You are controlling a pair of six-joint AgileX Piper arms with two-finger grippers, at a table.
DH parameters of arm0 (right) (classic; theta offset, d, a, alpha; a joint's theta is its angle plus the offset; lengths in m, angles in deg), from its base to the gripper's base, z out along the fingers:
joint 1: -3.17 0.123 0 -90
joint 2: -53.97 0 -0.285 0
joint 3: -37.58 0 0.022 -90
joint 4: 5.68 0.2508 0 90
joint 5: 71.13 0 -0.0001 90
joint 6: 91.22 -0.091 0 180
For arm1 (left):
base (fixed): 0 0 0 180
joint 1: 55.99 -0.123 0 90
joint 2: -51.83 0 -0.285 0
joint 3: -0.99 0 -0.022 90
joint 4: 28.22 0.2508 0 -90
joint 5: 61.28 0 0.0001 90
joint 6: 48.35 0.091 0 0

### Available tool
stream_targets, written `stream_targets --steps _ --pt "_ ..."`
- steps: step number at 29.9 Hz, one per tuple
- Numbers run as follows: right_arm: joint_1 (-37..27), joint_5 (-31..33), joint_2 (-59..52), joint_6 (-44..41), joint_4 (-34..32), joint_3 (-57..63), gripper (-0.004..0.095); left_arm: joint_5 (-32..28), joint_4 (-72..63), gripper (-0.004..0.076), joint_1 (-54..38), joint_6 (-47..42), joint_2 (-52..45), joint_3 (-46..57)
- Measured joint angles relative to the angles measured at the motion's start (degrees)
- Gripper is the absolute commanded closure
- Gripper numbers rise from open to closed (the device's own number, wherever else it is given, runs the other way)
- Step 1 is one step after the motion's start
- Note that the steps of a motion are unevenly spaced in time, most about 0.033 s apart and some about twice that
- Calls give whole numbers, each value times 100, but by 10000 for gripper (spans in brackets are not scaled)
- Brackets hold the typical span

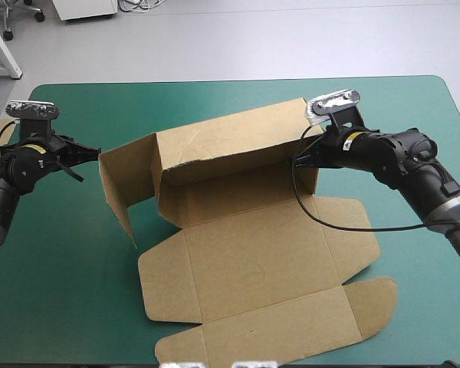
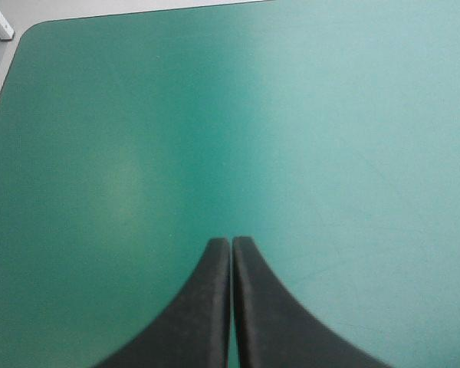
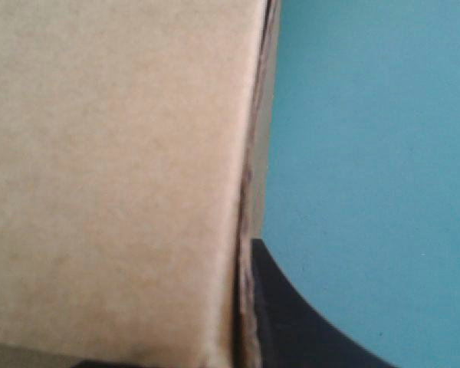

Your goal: Fold the box

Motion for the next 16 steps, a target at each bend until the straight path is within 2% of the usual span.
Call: stream_targets --steps 6,16 --pt "0 919 320 -236 -276 -986 903 -4 -41 724 0 0 58 0" --pt "0 2802 1552 -376 -200 -2974 903 -4 -42 724 0 12 82 0"
